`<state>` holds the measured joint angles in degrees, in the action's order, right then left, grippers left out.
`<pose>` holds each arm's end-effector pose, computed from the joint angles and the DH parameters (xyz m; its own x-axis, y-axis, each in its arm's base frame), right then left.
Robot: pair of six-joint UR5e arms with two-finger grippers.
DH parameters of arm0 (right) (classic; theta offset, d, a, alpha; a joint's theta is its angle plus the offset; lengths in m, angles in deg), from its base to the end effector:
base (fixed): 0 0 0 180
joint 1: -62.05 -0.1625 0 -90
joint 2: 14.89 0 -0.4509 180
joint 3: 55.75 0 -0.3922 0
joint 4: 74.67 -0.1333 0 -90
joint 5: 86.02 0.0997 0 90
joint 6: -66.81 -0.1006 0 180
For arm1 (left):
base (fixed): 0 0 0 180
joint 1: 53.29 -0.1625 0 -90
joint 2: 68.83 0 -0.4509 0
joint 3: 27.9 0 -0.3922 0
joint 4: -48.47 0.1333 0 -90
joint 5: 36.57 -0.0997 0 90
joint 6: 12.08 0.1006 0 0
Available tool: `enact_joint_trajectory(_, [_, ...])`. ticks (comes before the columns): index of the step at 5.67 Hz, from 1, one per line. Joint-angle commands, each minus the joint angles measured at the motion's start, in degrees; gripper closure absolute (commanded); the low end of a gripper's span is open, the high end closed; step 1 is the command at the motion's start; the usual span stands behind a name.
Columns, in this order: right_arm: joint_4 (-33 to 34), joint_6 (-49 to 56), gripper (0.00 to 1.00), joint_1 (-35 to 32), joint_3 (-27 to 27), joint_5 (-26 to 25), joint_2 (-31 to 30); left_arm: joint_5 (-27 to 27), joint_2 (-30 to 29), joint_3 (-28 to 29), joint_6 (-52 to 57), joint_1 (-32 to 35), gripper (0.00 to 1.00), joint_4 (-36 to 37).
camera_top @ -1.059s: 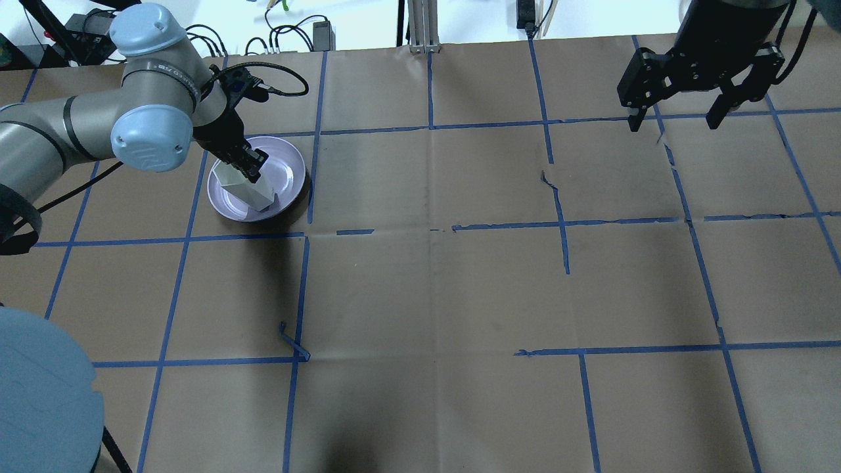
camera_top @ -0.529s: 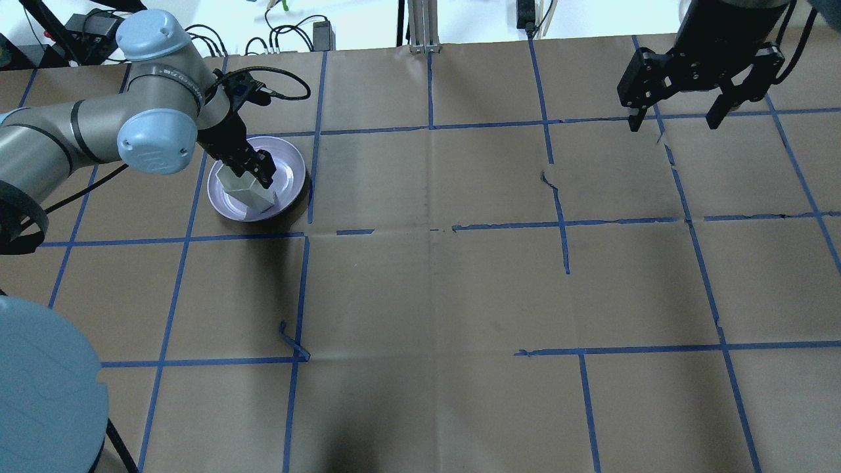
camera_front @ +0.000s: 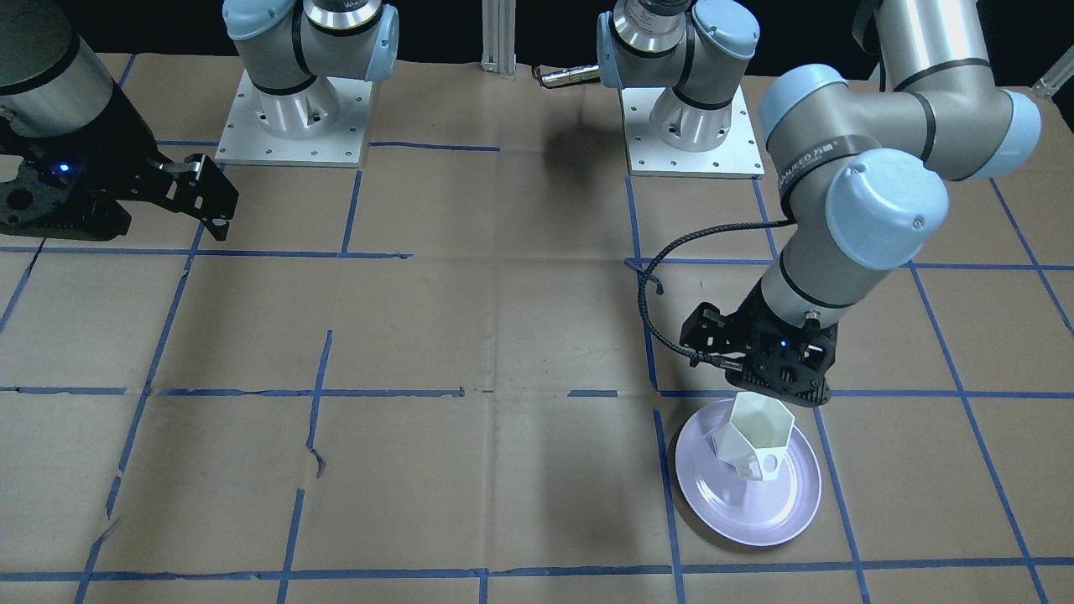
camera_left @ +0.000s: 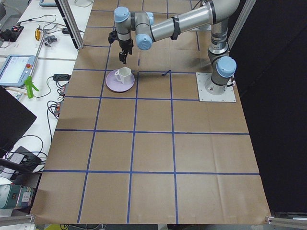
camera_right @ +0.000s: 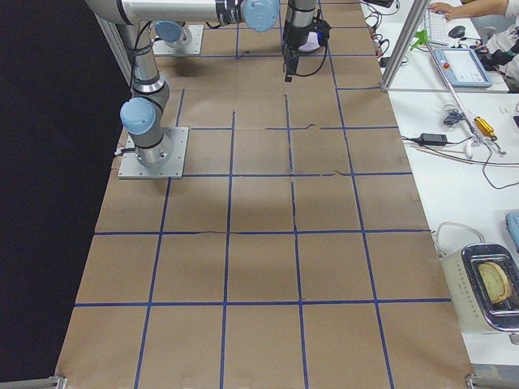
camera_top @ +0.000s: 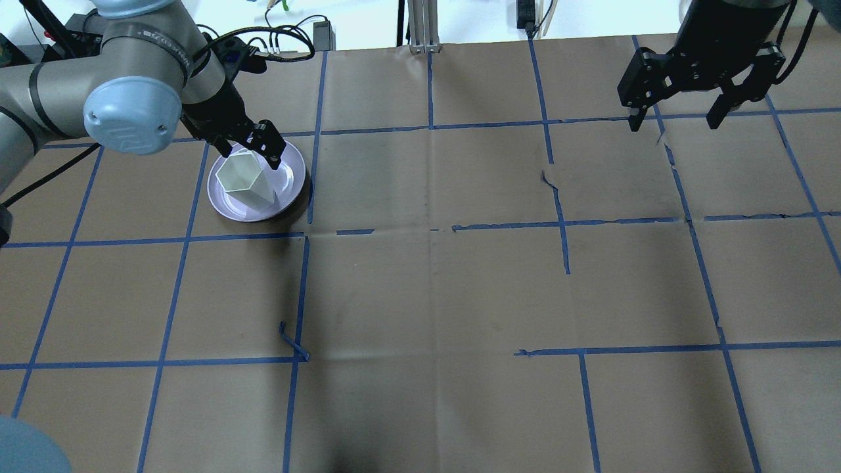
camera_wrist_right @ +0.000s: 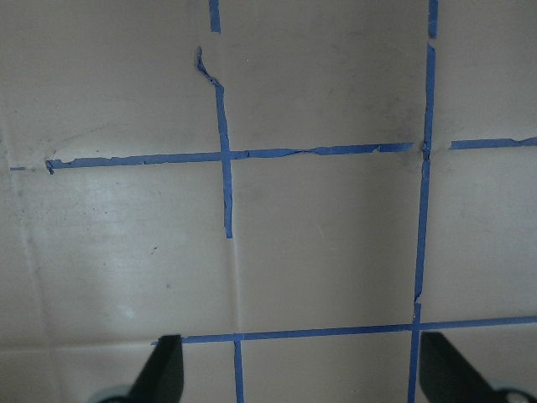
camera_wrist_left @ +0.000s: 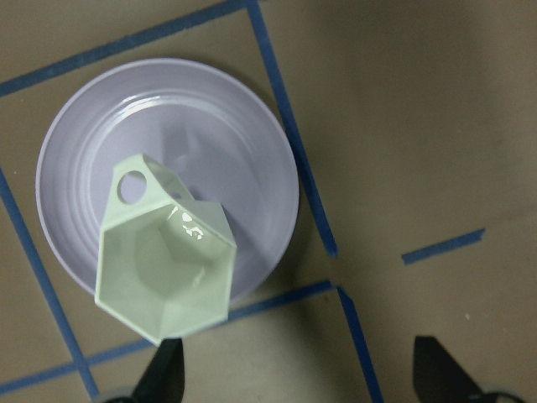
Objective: Flip cup and place on plate
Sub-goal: 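Open the left gripper and raise it away from the cup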
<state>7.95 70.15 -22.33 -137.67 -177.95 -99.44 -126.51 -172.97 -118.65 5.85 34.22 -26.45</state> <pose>0.0778 -0.5358 0.5209 -0.9989 0.0372 0.0287 0.0395 0.9956 0.0846 -0.1077 -0.5945 0.3987 -0.9639 0.2662 0.0000 0.2662 0.9639 -0.0035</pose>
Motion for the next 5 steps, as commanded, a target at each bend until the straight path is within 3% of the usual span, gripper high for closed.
enact_joint_trajectory(1, [0.0,0.0,0.0,0.0,0.0,0.0,-0.01,-1.9,6.73,5.21,-12.87,3.71,0.02,-12.55])
enact_joint_trajectory(2, [0.0,0.0,0.0,0.0,0.0,0.0,-0.01,-3.64,10.33,5.58,-13.01,4.42,0.02,-16.62])
enact_joint_trajectory(5, [0.0,0.0,0.0,0.0,0.0,0.0,-0.01,-1.57,10.1,7.86,-16.44,4.33,0.02,-17.02])
